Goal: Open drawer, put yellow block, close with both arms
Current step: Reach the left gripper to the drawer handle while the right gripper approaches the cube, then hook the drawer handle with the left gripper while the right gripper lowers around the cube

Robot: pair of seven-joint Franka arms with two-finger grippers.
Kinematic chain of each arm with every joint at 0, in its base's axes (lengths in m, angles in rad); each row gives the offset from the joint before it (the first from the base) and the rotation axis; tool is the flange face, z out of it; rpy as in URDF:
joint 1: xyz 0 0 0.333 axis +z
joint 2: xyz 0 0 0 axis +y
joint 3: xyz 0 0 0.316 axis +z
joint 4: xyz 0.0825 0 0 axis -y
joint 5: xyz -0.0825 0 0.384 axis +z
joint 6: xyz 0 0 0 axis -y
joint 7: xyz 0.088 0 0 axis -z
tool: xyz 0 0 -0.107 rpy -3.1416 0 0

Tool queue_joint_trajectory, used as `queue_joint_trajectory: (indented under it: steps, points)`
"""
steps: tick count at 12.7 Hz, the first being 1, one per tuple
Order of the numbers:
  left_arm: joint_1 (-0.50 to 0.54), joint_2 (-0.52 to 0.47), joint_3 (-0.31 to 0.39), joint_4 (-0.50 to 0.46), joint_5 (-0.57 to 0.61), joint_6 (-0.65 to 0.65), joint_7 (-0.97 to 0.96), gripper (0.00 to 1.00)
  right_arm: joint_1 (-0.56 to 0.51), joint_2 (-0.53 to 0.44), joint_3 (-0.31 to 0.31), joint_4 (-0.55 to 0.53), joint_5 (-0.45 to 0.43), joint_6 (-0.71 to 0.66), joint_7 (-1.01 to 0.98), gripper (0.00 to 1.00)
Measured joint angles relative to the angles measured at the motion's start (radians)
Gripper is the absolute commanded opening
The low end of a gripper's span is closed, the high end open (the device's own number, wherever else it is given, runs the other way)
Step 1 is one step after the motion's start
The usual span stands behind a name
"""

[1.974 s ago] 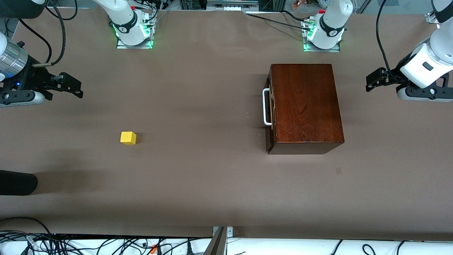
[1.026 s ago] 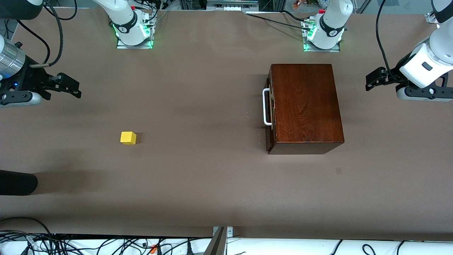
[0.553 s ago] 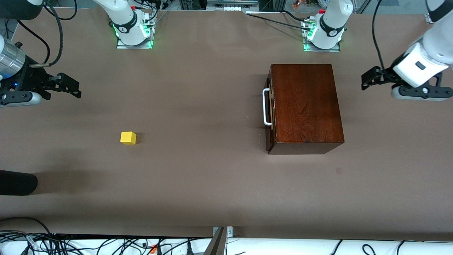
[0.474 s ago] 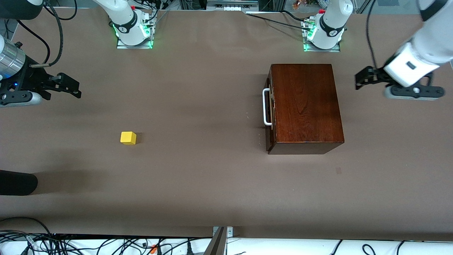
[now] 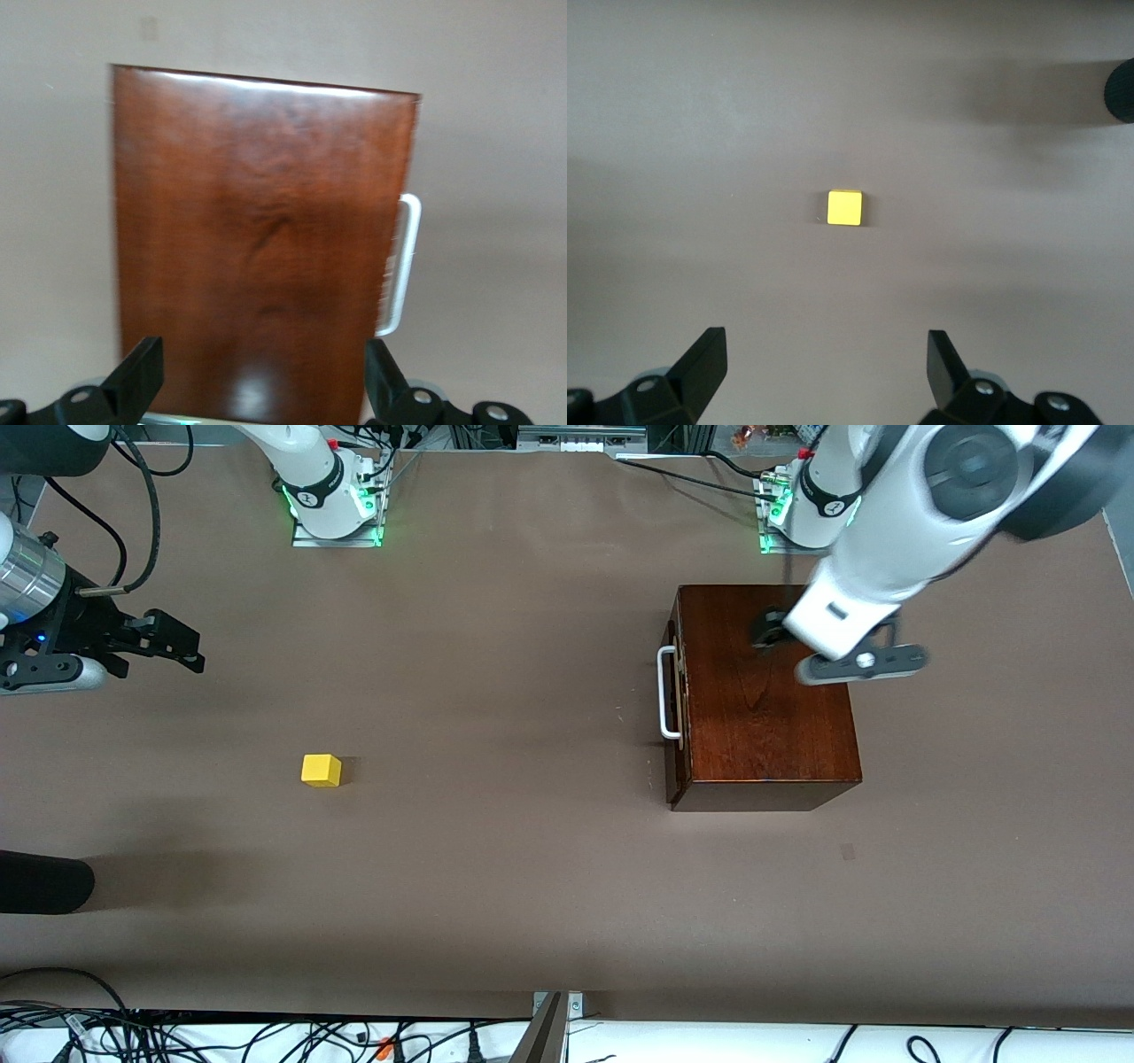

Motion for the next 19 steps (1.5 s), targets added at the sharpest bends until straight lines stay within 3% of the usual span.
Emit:
queue_joint_trajectory:
  steps: [4, 9, 15, 19]
  points:
    - [-0.159, 0.163, -0.004, 0.096, 0.071, 0.045, -0.202, 1.00, 0.002, 0.034, 0.006, 0.000, 0.001, 0.031, 0.000, 1.00]
    - [-0.339, 0.327, -0.005, 0.107, 0.281, 0.114, -0.385, 1.00, 0.002, 0.083, 0.006, -0.002, 0.001, 0.036, 0.000, 1.00]
    - [-0.358, 0.434, 0.002, 0.110, 0.392, 0.138, -0.408, 1.00, 0.002, 0.195, 0.006, -0.003, 0.002, 0.042, -0.001, 1.00]
    - [-0.377, 0.469, 0.002, 0.111, 0.407, 0.145, -0.408, 1.00, 0.004, 0.235, 0.010, -0.122, 0.005, 0.235, -0.001, 1.00]
